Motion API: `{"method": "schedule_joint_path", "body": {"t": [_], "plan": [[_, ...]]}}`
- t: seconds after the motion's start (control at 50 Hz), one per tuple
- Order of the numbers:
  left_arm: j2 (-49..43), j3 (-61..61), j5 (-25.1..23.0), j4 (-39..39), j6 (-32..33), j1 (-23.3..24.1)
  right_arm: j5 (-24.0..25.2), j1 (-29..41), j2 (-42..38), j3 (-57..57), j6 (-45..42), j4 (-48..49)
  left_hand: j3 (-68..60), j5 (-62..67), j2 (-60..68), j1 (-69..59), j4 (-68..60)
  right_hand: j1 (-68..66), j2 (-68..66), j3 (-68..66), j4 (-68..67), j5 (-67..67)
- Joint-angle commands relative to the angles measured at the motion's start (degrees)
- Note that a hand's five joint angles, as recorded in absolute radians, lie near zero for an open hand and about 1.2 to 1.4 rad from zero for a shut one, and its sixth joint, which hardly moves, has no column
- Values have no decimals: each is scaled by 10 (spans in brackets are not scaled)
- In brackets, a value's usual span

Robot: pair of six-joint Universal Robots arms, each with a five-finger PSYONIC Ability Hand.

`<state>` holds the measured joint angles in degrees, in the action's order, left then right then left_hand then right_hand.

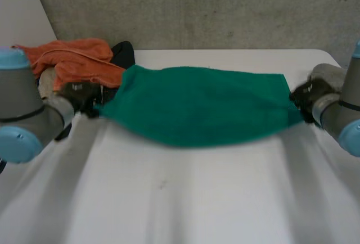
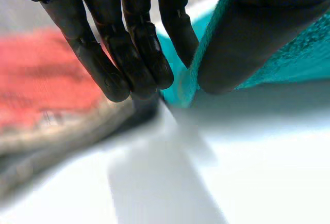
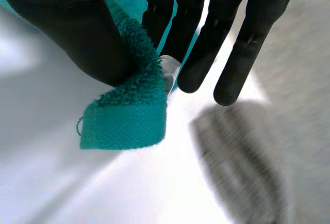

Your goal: Fold the laundry.

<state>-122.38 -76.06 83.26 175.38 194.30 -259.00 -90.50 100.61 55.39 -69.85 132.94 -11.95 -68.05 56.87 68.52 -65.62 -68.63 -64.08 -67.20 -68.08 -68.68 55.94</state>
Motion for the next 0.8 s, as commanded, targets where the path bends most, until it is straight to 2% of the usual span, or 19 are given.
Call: {"method": "schedule_joint_path", "body": {"t": [0.02, 0.1, 0.16, 0.22, 0.28, 0.38, 0.48, 0.58, 0.74, 0.76, 0.78, 0.8], "plan": [[115, -173, -1, -136, 92, -26, -26, -29, 111, -113, -93, -210, -119, 131, 115, -144, -114, -159, -128, -119, -113, 141], [161, -231, -20, -137, 164, -56, -25, -54, 150, -157, -169, -211, -119, 131, 115, -144, -114, -159, -128, -119, -113, 141], [163, -243, -31, -134, 204, -76, -22, -63, 145, -165, -215, -182, -119, 131, 115, -144, -114, -159, -128, -119, -113, 141], [154, -230, -32, -129, 224, -73, -24, -57, 126, -160, -213, -154, -119, 131, 115, -144, -114, -159, -128, -119, -113, 141], [123, -180, -28, -109, 205, -60, -32, -42, 101, -139, -184, -111, -119, 131, 115, -144, -114, -159, -128, -119, -113, 141], [64, -69, -5, -91, 128, -25, -39, -26, 57, -89, -107, -27, -119, 131, 115, -144, -114, -159, -128, -119, -113, 141], [-29, 95, 59, -103, 76, 15, -60, -16, -8, -13, -61, 49, -119, 131, 115, -144, -114, -159, -128, -119, -113, 141], [-109, 237, 104, -136, 56, 43, -84, -9, -64, 55, -69, 77, -119, 131, 115, -144, -114, -159, -128, -119, -113, 141], [-230, 436, 129, -204, 55, 74, -92, 3, -136, 145, -78, 90, -119, 131, 115, -144, -114, -157, -126, -117, -111, 139], [-238, 451, 127, -211, 55, 76, -93, 5, -142, 153, -78, 91, -119, 131, 115, -144, -114, 33, 64, 73, 79, -51], [-245, 464, 125, -218, 55, 80, -95, 6, -149, 160, -78, 90, -38, 50, 33, -62, -32, 298, 329, 338, 344, -316], [-255, 485, 118, -229, 55, 89, -101, 11, -157, 168, -79, 87, 409, -397, -414, 385, 415, 541, 572, 581, 587, -559]]}}
